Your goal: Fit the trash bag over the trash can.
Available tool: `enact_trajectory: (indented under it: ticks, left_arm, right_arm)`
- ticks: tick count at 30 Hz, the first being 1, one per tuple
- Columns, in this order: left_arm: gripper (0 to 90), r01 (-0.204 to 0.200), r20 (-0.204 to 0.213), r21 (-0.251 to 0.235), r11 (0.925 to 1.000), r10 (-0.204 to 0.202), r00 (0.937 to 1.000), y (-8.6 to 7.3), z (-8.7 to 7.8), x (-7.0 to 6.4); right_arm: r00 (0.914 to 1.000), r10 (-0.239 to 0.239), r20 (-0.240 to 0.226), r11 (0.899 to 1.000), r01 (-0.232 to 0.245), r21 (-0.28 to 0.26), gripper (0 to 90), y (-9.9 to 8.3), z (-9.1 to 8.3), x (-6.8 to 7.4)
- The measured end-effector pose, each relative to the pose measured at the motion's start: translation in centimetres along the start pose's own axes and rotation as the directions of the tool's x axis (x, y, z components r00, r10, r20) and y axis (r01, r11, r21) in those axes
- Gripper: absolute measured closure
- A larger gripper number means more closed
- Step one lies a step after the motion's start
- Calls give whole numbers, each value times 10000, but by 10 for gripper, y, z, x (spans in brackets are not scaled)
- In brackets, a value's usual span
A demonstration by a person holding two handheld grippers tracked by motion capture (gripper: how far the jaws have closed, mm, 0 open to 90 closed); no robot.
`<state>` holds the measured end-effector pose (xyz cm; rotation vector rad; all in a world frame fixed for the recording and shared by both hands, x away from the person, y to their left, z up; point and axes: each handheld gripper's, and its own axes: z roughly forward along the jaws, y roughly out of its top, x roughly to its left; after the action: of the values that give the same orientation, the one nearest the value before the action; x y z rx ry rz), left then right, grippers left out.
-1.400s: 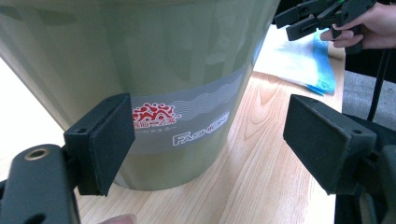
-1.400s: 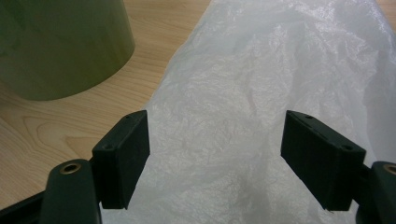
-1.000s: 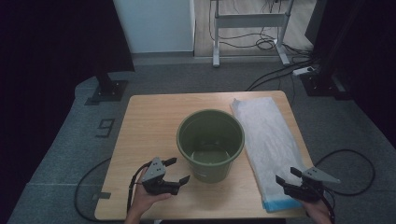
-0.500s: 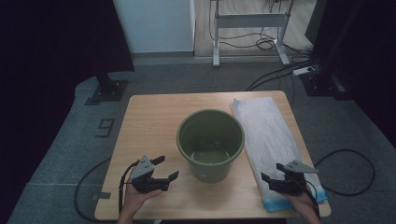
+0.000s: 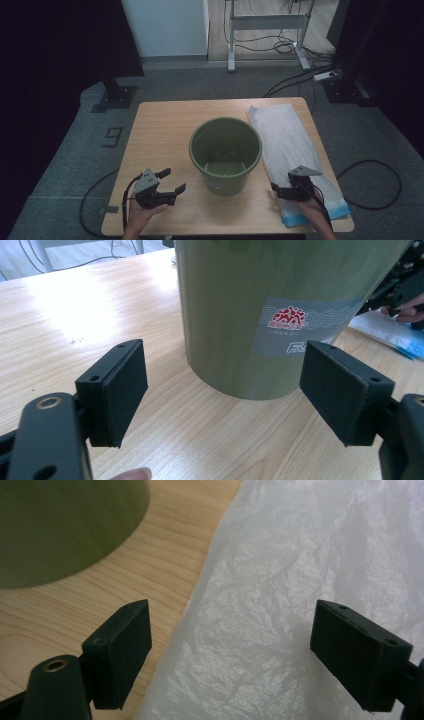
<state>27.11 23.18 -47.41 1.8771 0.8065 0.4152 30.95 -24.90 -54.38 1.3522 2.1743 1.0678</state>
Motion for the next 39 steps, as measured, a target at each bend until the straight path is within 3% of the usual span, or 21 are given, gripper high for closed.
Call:
enact_trajectory:
  ticks: [8,11,16,28,39]
  left_arm:
    - [194,32,-61,1,10000,-32,10000,-2,-2,-1]
    - [194,51,-81,-47,10000,-51,10000,-2,-5,0]
    - [196,78,-110,-81,9999,-79,9999,-3,-6,1]
    - [199,10,-87,26,10000,-10,10000,-4,-3,0]
    - [204,4,-94,-7,10000,-4,10000,-4,-3,-1]
  right_arm:
    - [9993,-246,281,9987,233,452,157,1,7,4]
    - [9975,-327,630,9972,284,693,162,-1,10,5]
    - [9965,-350,757,9970,296,718,189,-1,10,4]
    - [9917,91,1285,9976,-179,676,480,0,2,-7]
    - [9924,-273,1204,9971,184,741,831,-2,-3,-12]
